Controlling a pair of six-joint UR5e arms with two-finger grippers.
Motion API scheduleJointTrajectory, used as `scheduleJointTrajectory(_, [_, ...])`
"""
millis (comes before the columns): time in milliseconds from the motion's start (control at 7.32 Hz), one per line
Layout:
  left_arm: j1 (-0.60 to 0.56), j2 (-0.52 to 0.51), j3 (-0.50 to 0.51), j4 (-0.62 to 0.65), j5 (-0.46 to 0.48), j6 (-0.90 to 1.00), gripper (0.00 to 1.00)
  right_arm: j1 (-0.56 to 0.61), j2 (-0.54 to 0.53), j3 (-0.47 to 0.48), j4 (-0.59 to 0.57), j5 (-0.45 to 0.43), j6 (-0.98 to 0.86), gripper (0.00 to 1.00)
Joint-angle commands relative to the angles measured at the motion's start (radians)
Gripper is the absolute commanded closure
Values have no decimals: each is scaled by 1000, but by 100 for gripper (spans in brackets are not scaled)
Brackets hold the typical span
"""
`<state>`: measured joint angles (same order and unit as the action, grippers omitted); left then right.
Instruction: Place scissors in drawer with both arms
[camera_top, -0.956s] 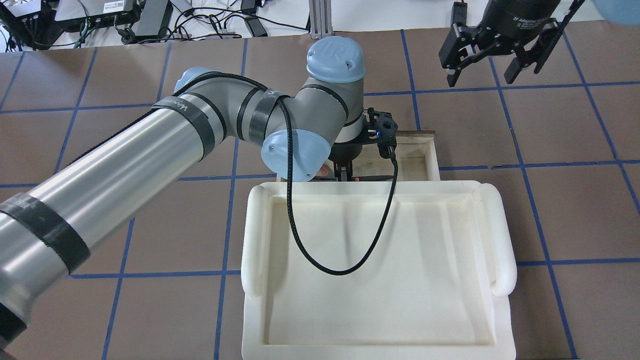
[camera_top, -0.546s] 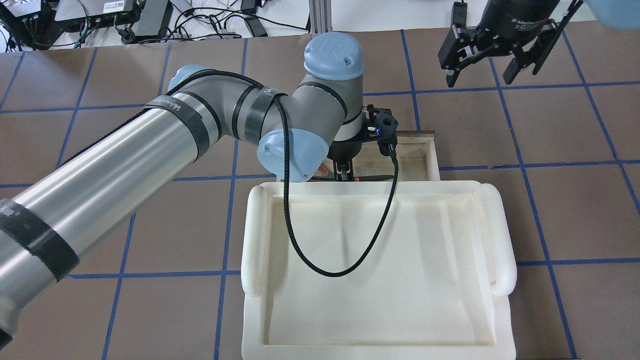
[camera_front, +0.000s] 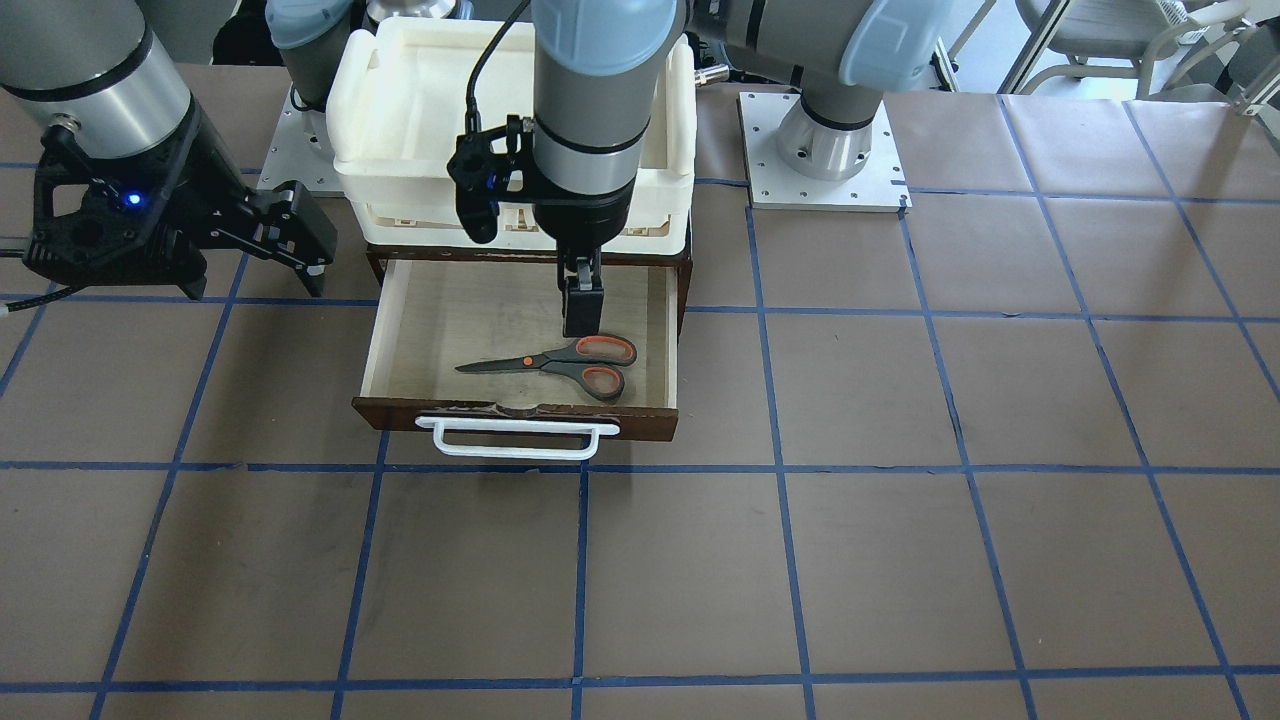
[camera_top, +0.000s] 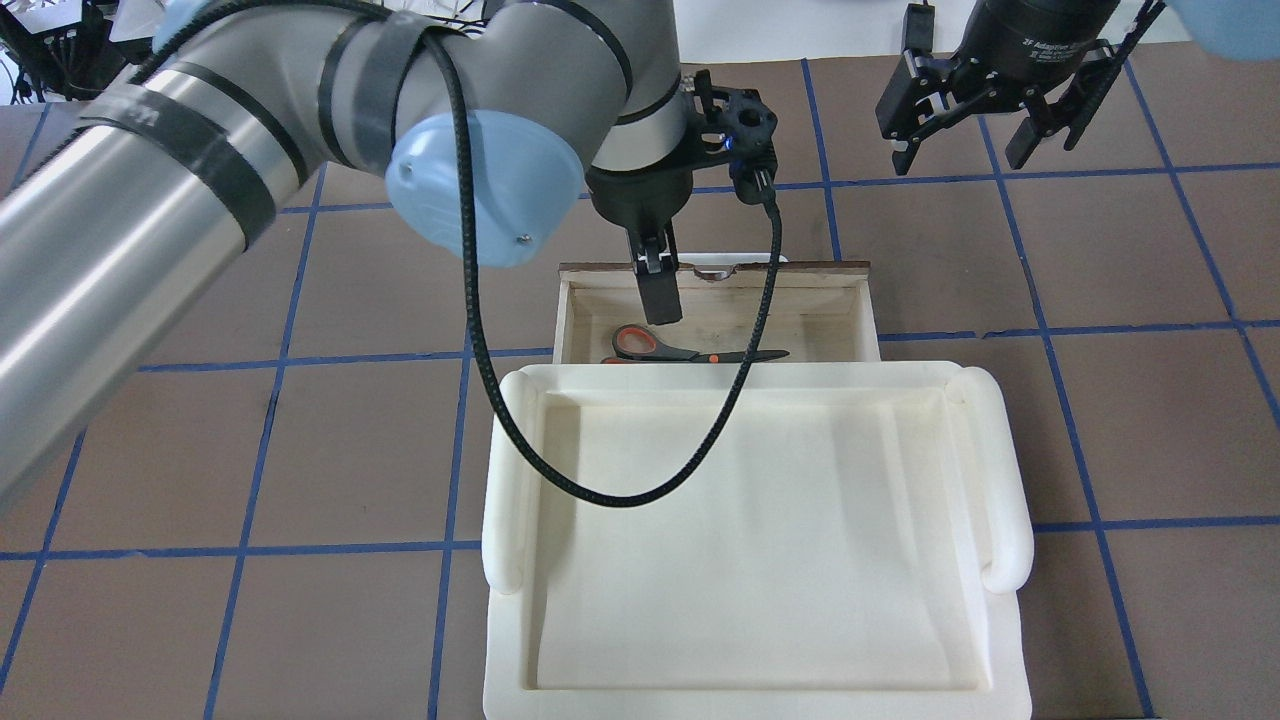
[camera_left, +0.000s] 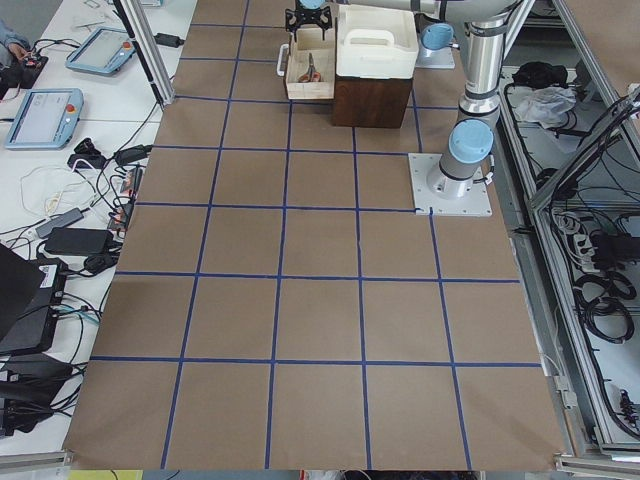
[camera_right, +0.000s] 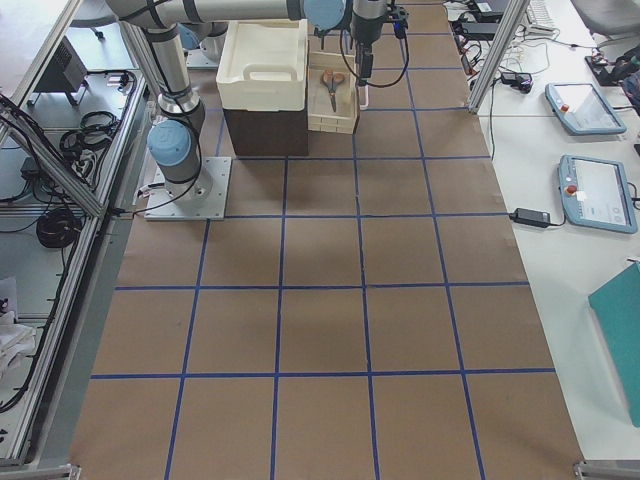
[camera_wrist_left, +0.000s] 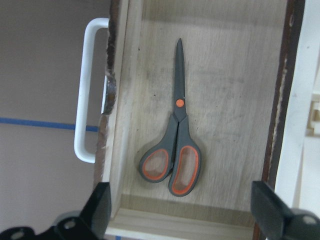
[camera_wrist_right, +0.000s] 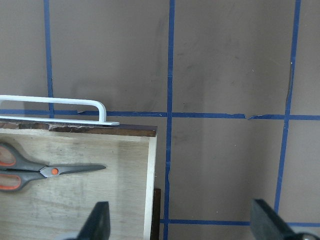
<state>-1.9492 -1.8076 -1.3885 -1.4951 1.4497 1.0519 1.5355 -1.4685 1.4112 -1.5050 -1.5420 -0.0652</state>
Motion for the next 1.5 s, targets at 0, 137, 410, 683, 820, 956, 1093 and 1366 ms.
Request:
scheduleJointTrajectory(0, [148,107,28,-117,-31,-18,0,3,-3,0,3,-3,4,0])
scheduleJointTrajectory(137, [233,155,23,-129,-28,-65,0,8,-3,3,6,-26,5,0])
scheduleJointTrajectory(410, [381,206,-9,-168,-13,-454,0,8,-10,17,6,-30,15,0])
scheduleJointTrajectory(683, [383,232,-88,-154,140,-737,0,8,-19,34,3,-26,16,0])
scheduleJointTrajectory(820, [388,240,-108,-154,144,-781,0,8,-26,41,3,-26,15,0])
scheduleJointTrajectory(956, [381,249,-130,-157,143,-861,1,8,-29,46,3,-29,13,0])
scheduleJointTrajectory(1093, [381,260,-144,-162,132,-966,0,8,-29,48,3,-27,15,0])
scheduleJointTrajectory(1366, [380,278,-150,-178,108,-1059,0,8,-27,48,2,-26,16,0])
